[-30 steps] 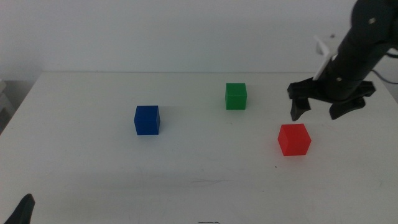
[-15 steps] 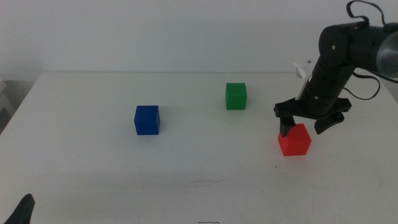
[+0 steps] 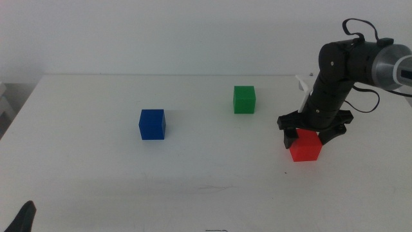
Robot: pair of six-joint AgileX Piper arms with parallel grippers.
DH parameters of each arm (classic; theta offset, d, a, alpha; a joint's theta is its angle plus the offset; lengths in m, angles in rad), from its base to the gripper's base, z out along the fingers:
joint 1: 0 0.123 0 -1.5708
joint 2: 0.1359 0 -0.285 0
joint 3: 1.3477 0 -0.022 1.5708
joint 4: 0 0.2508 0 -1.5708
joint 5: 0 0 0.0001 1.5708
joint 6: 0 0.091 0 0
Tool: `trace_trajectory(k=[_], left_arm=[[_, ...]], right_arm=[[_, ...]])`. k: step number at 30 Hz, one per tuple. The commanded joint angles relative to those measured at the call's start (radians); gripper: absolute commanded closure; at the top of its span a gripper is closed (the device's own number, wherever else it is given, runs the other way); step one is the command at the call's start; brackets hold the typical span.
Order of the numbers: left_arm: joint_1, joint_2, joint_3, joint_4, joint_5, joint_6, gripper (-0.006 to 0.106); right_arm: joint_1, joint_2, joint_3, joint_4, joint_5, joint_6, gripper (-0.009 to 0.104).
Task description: Stack red cubes first, then green, then blue cubes in a specific spot.
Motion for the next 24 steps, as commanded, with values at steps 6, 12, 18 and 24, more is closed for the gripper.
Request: trace_trajectory(k=[6,12,18,24], left_arm=[[-0.002,-0.019,-0.005,-0.004,-0.084,-0.003,0.008],[-0.002,-0.019,-0.005,-0.004,-0.084,-0.003,0.008],[-0.002,-0.019,-0.005,-0.004,-0.084,-0.003,0.008],[-0.002,-0.019,-0.005,-0.004,-0.084,-0.003,0.008]], right_arm=[[-0.001,-0.052,-0.031,-0.031,-0.016,0.010,0.073],[0.024,-0.111,-0.034,-0.031,0.036,0.121,0.096],[0.113,-0.164,-0.071,-0.056,0.118,0.313,0.096],[0.246,-0.156,-0.138,-0.058,0.132,0.388,0.096]])
